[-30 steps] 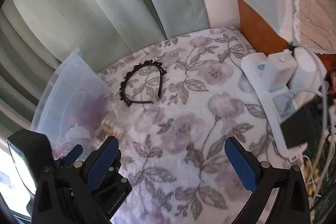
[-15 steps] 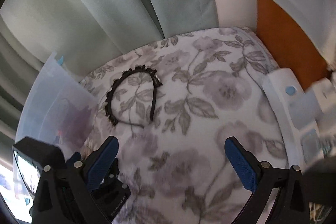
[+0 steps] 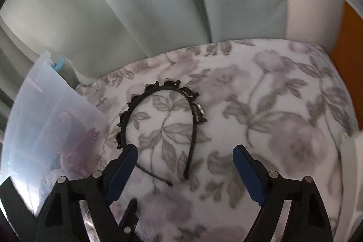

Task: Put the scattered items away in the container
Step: 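Lower the left gripper onto the cotton swab pack while the right approaches the black headband, then grasp the cotton swab pack with the left gripper while the right grasps the headband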

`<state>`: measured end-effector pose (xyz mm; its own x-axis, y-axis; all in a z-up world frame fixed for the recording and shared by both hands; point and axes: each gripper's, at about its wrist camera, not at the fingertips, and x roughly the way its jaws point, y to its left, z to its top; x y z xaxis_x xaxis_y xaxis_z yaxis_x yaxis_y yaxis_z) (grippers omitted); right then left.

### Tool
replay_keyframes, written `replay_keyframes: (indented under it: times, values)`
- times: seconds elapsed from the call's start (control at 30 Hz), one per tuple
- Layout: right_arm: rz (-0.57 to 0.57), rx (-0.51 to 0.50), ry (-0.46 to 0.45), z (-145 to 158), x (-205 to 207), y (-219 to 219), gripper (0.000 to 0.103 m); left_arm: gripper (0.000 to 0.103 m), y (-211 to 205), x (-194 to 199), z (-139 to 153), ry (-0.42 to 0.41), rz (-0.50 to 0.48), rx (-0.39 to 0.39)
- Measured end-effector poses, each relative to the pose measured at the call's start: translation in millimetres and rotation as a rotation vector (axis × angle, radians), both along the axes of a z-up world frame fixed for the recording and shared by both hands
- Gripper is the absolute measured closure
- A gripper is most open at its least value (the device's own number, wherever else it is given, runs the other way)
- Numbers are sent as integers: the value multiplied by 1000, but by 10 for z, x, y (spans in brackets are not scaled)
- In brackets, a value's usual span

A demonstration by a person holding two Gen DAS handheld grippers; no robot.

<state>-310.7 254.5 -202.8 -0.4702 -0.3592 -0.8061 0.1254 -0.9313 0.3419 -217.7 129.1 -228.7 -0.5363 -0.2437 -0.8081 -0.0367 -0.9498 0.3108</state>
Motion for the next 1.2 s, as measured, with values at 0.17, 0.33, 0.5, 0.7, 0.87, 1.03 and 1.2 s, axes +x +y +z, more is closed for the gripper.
replay_keyframes:
  times: [0.17, 0.33, 0.5, 0.7, 0.87, 1.03, 1.2]
  values:
    - [21, 10, -3, -75, -91, -59, 17, 24, 9, 175, 64, -4, 5, -4]
    - [22, 14, -3, -104, -89, -61, 17, 23, -3, 387, 98, -41, 64, 62]
    - [25, 18, -4, -119, -84, -47, 17, 23, -56, 492, 170, -42, 110, 92]
    - [38, 30, -10, -128, -79, -46, 17, 22, -41, 633, 205, -48, 117, 101]
    - [53, 41, -15, -126, -51, -57, 17, 20, -120, 668, 111, -90, 179, 131]
    - [68, 55, -16, -142, -80, -81, 17, 20, -136, 637, 52, -104, 214, 169]
    - [73, 84, -10, -173, -165, -172, 16, 16, -78, 539, 31, -84, 225, 173]
